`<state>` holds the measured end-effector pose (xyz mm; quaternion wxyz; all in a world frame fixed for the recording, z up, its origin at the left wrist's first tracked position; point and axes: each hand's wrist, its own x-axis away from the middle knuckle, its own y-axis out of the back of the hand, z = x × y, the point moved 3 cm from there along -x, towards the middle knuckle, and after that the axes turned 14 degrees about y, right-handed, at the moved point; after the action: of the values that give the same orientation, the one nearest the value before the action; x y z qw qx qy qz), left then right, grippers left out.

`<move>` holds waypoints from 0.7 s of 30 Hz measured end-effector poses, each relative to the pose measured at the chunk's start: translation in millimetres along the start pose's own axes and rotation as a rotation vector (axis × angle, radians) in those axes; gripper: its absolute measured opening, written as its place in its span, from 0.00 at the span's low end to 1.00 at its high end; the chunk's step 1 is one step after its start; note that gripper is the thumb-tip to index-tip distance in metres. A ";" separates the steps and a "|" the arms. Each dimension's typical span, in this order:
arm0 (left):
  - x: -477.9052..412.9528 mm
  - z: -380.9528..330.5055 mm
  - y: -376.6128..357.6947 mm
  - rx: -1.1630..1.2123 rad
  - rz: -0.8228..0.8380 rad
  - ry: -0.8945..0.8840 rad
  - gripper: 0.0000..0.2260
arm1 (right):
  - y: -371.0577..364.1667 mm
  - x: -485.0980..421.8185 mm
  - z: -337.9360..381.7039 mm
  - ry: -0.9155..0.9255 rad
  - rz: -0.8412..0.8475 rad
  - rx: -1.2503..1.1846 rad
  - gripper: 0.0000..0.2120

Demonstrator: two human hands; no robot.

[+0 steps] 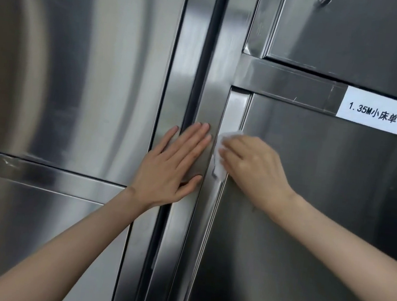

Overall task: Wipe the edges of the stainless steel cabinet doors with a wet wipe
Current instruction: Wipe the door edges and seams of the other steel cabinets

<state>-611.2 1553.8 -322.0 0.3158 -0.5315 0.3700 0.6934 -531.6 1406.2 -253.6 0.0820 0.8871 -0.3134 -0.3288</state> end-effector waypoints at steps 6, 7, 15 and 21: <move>13.4 7.4 3.9 0.033 0.013 0.023 0.30 | 0.9 -33.8 -50.1 -0.210 0.155 0.044 0.11; 13.3 7.2 3.9 0.029 0.013 0.025 0.30 | 2.2 -38.5 -56.5 -0.235 0.141 0.065 0.11; 21.7 7.4 1.3 -0.009 0.034 -0.013 0.30 | -12.5 4.3 18.5 0.005 0.293 0.047 0.10; 26.8 10.2 -1.2 -0.004 0.032 -0.042 0.29 | -8.5 -22.2 -17.7 -0.220 0.139 0.106 0.06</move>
<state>-621.7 1564.2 -346.7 0.3113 -0.5115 0.3706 0.7100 -529.2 1425.4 -231.1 0.0225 0.8249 -0.3983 -0.4006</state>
